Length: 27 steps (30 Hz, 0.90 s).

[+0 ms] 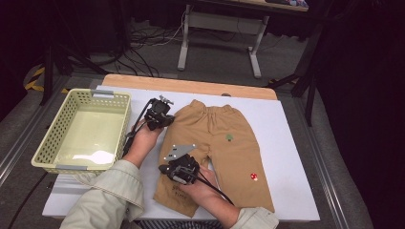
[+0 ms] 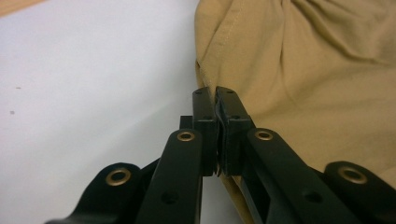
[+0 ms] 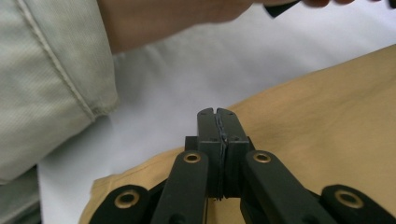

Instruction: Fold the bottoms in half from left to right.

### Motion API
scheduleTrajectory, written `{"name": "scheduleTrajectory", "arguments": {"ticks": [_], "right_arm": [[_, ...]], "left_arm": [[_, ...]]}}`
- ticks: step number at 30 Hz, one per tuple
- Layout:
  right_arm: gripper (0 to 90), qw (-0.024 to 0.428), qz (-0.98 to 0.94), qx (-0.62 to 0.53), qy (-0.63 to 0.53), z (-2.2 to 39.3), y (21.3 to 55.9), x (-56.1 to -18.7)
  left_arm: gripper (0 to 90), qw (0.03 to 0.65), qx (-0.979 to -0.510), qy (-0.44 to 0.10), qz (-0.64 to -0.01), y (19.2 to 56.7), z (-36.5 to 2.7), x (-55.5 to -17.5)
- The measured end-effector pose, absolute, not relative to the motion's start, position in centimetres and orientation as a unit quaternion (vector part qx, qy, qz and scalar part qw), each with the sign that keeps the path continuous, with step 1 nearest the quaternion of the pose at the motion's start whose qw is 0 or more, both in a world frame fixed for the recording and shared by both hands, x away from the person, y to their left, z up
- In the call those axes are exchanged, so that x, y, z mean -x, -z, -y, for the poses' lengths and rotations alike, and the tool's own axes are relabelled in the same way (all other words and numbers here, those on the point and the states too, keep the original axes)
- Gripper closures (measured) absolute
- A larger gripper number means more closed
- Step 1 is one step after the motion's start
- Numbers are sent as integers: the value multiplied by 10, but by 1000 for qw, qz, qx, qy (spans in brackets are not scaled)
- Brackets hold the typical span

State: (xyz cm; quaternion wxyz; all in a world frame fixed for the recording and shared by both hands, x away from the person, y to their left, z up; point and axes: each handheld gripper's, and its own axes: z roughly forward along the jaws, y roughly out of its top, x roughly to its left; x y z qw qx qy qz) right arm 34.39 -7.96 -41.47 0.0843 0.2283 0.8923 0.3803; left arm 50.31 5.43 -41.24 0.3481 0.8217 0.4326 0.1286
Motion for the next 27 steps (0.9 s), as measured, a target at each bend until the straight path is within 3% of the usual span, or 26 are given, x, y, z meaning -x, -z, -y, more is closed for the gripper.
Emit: {"name": "scheduleTrajectory", "arguments": {"ticks": [27], "right_arm": [[900,91,-854,-224,-461,100,362,-342]], "left_arm": [[875,383,-794,-186,-434,342,-72,-491]]}}
